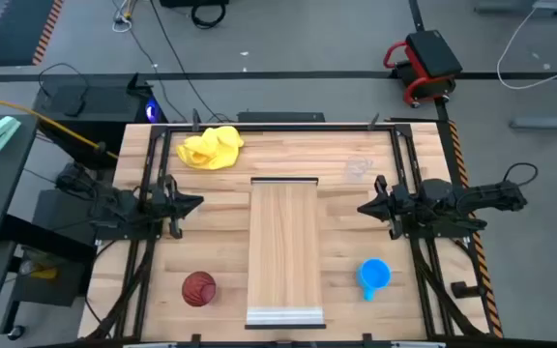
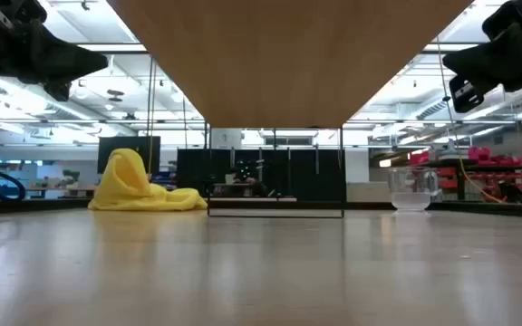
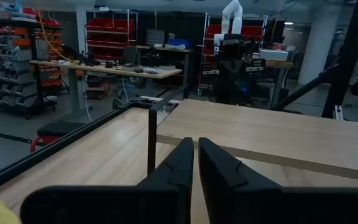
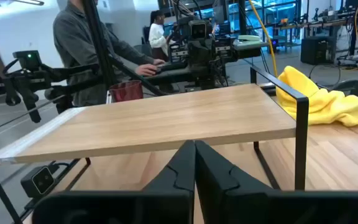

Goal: Stack small to large cups/mugs on shelf

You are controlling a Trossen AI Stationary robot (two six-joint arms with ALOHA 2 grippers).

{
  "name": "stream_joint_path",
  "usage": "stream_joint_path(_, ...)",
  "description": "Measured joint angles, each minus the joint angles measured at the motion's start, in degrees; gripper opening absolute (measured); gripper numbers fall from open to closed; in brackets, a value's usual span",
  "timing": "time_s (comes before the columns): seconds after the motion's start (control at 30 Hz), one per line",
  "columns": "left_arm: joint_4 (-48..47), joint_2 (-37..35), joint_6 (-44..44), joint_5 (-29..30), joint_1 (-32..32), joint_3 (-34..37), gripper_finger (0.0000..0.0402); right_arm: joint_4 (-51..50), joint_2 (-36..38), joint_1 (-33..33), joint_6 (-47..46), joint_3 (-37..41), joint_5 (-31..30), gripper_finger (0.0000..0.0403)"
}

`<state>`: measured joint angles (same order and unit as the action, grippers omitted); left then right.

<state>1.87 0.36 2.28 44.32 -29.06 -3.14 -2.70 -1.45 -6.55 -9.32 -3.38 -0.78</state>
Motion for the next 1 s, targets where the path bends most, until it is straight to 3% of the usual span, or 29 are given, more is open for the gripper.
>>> stream_joint_path(1.0, 0.0, 0.0, 0.0, 0.0, 0.0, 0.0, 0.0032, 0.0, 0.0, 0.0, 0.0, 0.0, 0.0, 0.0012)
